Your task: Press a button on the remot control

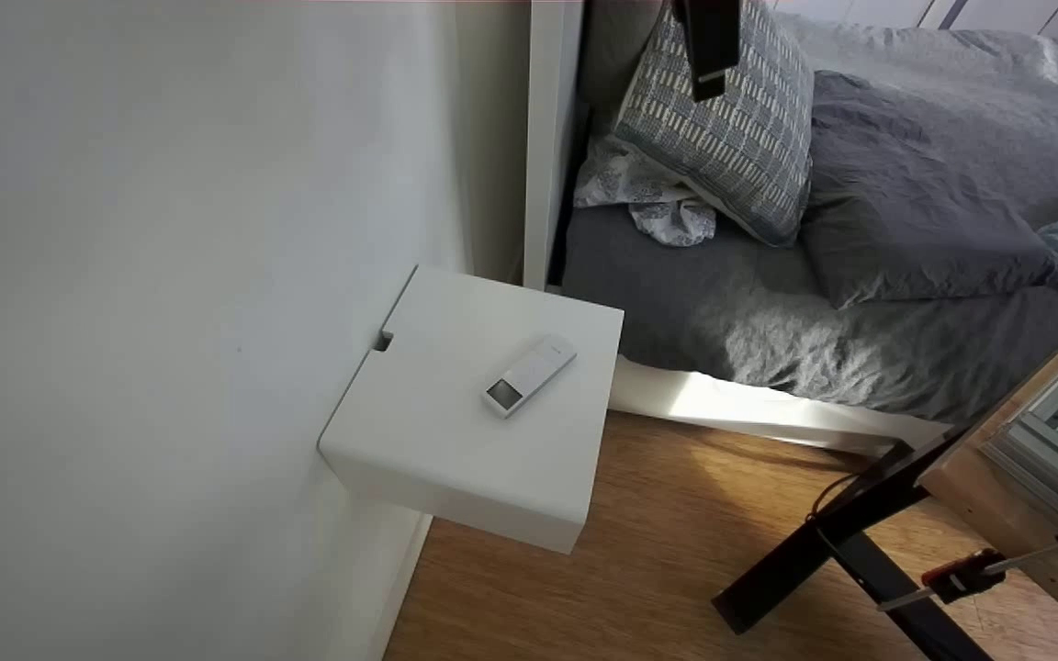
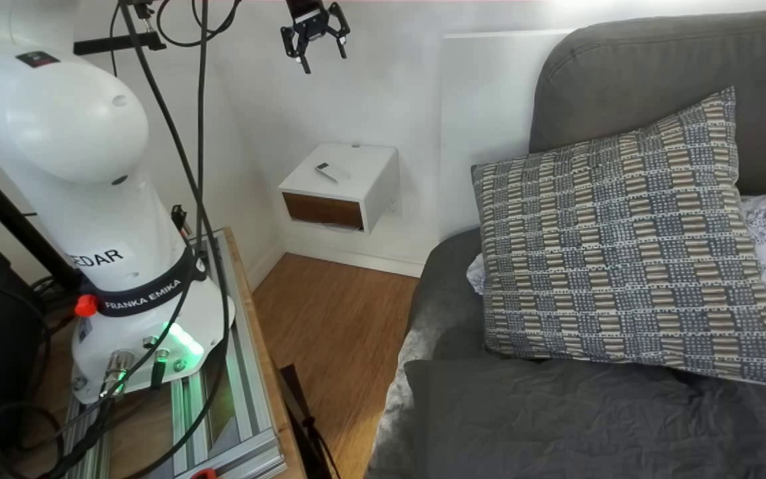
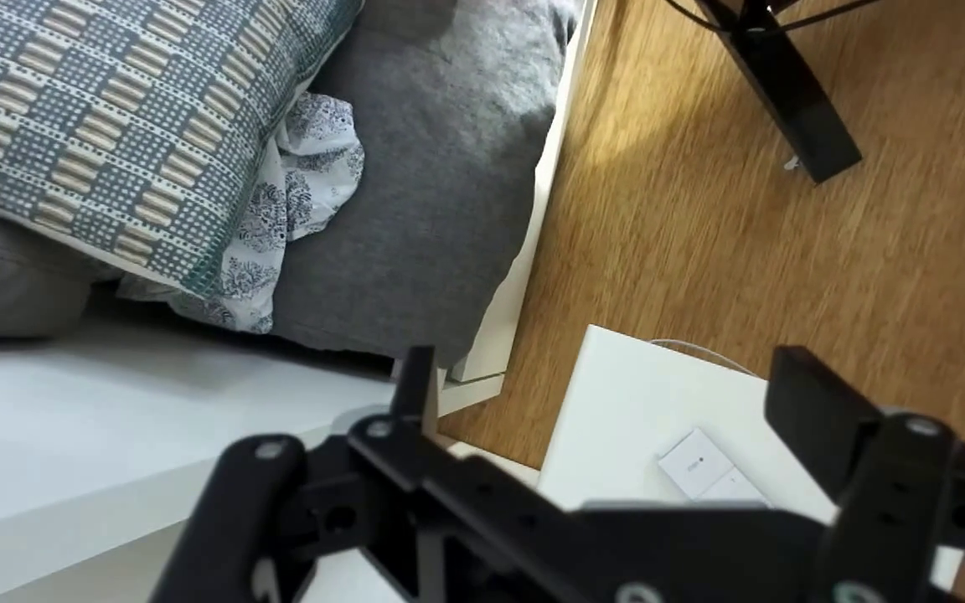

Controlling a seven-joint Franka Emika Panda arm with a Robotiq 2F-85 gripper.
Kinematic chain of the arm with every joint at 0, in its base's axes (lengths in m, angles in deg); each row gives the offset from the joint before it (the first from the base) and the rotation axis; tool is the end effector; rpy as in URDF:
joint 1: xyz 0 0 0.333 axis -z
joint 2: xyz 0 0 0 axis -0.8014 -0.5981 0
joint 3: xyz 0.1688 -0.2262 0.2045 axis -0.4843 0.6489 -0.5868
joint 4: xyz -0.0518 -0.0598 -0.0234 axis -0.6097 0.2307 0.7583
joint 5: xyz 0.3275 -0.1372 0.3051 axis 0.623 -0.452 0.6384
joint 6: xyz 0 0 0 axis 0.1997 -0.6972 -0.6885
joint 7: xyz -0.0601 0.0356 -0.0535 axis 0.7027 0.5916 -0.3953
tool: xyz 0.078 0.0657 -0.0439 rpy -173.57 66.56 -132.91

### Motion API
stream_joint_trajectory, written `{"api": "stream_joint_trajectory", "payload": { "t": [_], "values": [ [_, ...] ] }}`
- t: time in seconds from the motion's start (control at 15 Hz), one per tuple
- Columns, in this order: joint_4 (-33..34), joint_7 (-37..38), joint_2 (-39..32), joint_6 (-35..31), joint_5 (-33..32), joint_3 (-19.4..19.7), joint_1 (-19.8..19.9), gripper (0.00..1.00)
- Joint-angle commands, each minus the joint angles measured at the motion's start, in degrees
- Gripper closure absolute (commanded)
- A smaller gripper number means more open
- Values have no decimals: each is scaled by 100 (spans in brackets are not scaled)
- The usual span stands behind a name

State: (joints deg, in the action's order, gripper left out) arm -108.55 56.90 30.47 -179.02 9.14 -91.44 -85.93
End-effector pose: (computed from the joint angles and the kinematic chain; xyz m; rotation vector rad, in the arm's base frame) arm 0.4641 0.5269 0.3600 2.3572 1.2617 -0.2387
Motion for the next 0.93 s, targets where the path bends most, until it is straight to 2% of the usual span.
{"api": "stream_joint_trajectory", "payload": {
  "t": [0.0,0.13,0.33,0.6,0.87],
  "values": [
    [55,-41,-5,13,33,117,-83,0],
    [80,-68,-6,17,32,128,-67,0],
    [96,-693,-249,-400,-278,114,-90,0],
    [-167,-1160,-498,-1553,-534,153,-61,0],
    [-272,-1323,-918,-2452,-548,200,-161,0]
  ]
}}
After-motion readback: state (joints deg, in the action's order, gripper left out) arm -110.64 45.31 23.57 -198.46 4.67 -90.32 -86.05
